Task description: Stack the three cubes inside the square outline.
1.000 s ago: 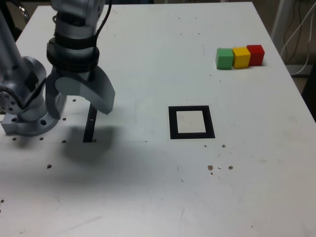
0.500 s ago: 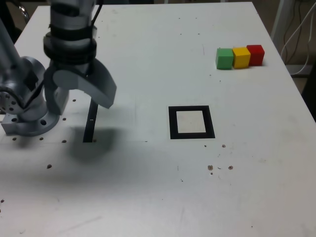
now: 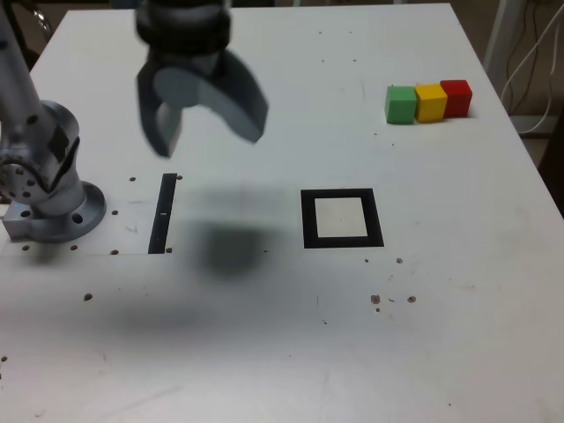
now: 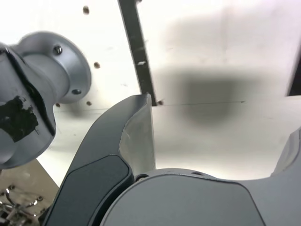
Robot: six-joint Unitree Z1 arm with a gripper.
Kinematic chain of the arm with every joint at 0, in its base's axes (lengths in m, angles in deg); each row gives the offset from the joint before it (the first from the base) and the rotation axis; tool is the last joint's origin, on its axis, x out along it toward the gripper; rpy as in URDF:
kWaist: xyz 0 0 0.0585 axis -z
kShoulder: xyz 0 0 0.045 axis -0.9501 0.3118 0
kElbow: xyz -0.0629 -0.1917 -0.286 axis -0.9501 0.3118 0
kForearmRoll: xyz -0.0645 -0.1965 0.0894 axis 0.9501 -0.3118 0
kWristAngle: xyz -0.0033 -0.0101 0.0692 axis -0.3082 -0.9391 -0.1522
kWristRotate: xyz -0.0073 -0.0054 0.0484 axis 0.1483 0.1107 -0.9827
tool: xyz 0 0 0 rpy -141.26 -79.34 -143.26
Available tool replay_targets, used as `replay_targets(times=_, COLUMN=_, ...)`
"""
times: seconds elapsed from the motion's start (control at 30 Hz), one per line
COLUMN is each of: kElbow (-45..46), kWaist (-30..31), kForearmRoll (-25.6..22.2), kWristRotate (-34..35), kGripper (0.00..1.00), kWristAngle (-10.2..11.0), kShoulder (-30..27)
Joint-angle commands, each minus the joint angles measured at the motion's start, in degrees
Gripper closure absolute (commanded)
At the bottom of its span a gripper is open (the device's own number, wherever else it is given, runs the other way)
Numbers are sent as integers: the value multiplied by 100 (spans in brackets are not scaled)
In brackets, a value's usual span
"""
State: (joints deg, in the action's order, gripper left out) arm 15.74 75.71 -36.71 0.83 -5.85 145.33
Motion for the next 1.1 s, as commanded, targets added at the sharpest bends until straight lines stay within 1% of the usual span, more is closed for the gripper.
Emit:
replay_targets(times=0.0, kElbow=-366, kWaist=-18, kForearmRoll=-122, kWristRotate=-82, kGripper=0, kWristAngle=142, kShoulder=176)
replay_targets(times=0.1, kElbow=-776, kWaist=-25, kForearmRoll=-241, kWristRotate=-186, kGripper=0, kWristAngle=308, kShoulder=406)
replay_targets(times=0.23, kElbow=-1219, kWaist=-48, kForearmRoll=-380, kWristRotate=-361, kGripper=0, kWristAngle=450, kShoulder=726)
replay_targets(times=0.33, kElbow=-1602, kWaist=-96, kForearmRoll=-582, kWristRotate=-602, kGripper=0, kWristAngle=545, kShoulder=1023)
replay_targets(times=0.5, kElbow=-2198, kWaist=-279, kForearmRoll=-911, kWristRotate=-1129, kGripper=0, kWristAngle=642, kShoulder=1459)
replay_targets(times=0.77, kElbow=-3217, kWaist=-602, kForearmRoll=-1000, kWristRotate=-2058, kGripper=0, kWristAngle=781, kShoulder=1958)
replay_targets(times=1.07, kElbow=-4336, kWaist=-1060, kForearmRoll=-1213, kWristRotate=-3148, kGripper=1, kWristAngle=1119, kShoulder=2621)
